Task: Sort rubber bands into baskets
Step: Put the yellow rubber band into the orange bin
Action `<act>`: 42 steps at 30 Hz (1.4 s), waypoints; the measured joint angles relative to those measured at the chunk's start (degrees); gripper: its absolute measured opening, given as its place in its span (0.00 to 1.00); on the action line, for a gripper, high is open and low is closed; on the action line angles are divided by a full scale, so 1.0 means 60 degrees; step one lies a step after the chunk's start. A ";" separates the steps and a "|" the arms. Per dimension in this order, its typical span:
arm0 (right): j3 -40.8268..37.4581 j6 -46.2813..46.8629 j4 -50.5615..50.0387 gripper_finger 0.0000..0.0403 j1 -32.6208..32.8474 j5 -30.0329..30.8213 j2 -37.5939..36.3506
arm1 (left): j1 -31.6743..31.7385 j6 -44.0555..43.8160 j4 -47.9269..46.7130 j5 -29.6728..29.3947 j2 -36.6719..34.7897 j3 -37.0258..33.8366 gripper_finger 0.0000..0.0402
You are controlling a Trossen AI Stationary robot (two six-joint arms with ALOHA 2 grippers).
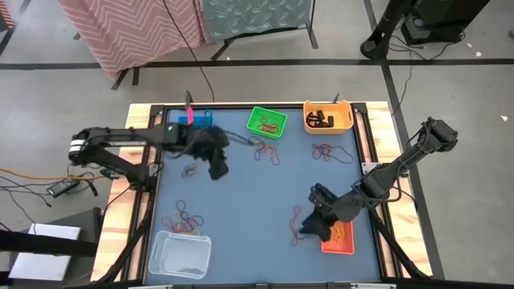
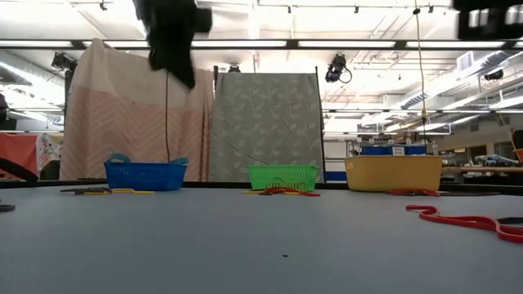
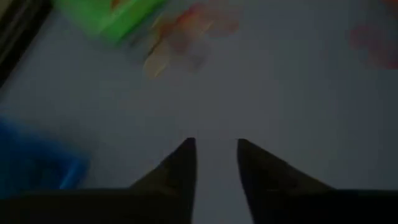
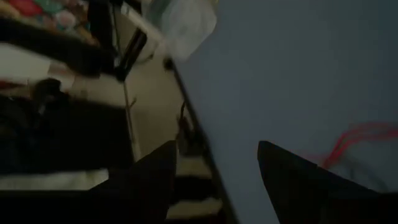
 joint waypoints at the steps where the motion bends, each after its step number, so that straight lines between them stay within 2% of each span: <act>1: -0.0001 -0.0120 0.0030 0.58 -0.0099 0.0136 0.0000 | 0.0370 -0.0032 -0.0474 0.0216 0.0181 0.0000 0.34; 6: -0.0002 -0.0721 0.0027 0.58 -0.0504 0.0291 0.0004 | 0.1448 -0.0056 -0.2258 0.1162 0.1580 -0.0008 0.53; 10: -0.0002 -0.0962 0.0038 0.58 -0.0715 0.0462 0.0004 | 0.1724 -0.0053 -0.2387 0.1029 0.2777 -0.0008 0.63; 14: -0.0002 -0.0959 0.0049 0.58 -0.0824 0.0609 0.0004 | 0.1775 -0.0056 -0.2365 0.1021 0.3800 -0.0017 0.67; 17: 0.0001 -0.0959 0.0139 0.58 -0.0825 0.0615 0.0004 | 0.1767 -0.0039 -0.1874 0.1074 0.4131 -0.0334 0.67; 22: -0.0002 -0.0956 0.0218 0.58 -0.0825 0.0830 0.0005 | 0.1845 -0.0249 -0.0411 0.1953 0.4157 -0.1242 0.63; 28: -0.0001 -0.0958 0.0490 0.57 -0.0825 0.1062 0.0005 | 0.2111 -0.0485 -0.0003 0.1576 0.4132 -0.1758 0.59; 33: -0.0002 -0.0956 0.0777 0.57 -0.0825 0.1065 0.0007 | 0.2202 -0.0567 -0.0140 0.1554 0.4098 -0.1703 0.57; 37: -0.0001 -0.0959 0.0826 0.57 -0.0825 0.1065 0.0007 | 0.2043 -0.0493 -0.0136 0.1609 0.3617 -0.1459 0.56; 42: 0.0001 -0.1102 0.0854 0.57 -0.0825 0.1065 0.0007 | 0.2256 -0.0226 -0.0341 0.0939 0.3316 -0.1472 0.56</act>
